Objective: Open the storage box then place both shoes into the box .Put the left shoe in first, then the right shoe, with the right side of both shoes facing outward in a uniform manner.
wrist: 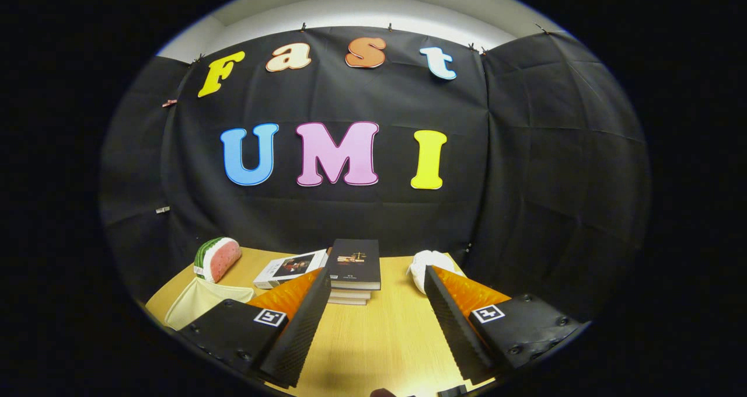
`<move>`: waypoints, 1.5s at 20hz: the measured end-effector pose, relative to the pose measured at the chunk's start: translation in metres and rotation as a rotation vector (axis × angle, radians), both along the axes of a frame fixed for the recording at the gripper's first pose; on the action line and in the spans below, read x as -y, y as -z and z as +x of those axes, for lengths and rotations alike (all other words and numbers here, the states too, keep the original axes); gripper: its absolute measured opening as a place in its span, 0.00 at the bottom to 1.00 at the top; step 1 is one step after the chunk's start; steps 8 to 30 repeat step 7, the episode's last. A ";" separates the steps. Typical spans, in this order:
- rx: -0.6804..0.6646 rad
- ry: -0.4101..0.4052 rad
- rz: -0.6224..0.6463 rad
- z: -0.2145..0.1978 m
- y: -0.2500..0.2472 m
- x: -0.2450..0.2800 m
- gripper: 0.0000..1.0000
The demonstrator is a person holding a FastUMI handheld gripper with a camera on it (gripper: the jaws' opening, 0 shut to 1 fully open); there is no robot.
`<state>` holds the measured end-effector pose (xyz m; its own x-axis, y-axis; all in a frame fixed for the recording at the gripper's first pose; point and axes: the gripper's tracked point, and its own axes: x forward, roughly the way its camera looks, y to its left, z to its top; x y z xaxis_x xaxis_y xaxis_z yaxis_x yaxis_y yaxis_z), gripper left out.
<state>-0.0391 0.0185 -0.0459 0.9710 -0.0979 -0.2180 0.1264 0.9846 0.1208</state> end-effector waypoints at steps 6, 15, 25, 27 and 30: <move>-0.021 -0.016 -0.010 -0.011 0.013 0.014 0.99; -0.031 -0.019 -0.008 -0.011 0.018 0.015 0.99; -0.031 -0.019 -0.008 -0.011 0.018 0.015 0.99; -0.031 -0.019 -0.008 -0.011 0.018 0.015 0.99; -0.031 -0.019 -0.008 -0.011 0.018 0.015 0.99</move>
